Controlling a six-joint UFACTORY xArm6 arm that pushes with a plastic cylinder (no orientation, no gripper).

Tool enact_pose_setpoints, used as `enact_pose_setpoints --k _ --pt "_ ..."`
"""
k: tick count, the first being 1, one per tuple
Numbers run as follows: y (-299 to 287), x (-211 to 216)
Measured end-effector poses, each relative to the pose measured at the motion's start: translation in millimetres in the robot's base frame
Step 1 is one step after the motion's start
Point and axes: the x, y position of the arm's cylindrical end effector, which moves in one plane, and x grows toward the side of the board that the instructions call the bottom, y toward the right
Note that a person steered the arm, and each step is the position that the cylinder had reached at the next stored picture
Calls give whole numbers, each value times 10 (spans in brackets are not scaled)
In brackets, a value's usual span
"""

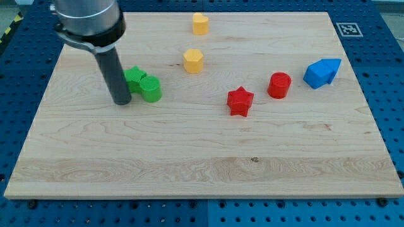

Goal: Push the green star towards the top side

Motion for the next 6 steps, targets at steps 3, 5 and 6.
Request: enact_pose_setpoints --k 3,5,6 --pt "113 -144" --pt "113 -464" --pt "113 -635"
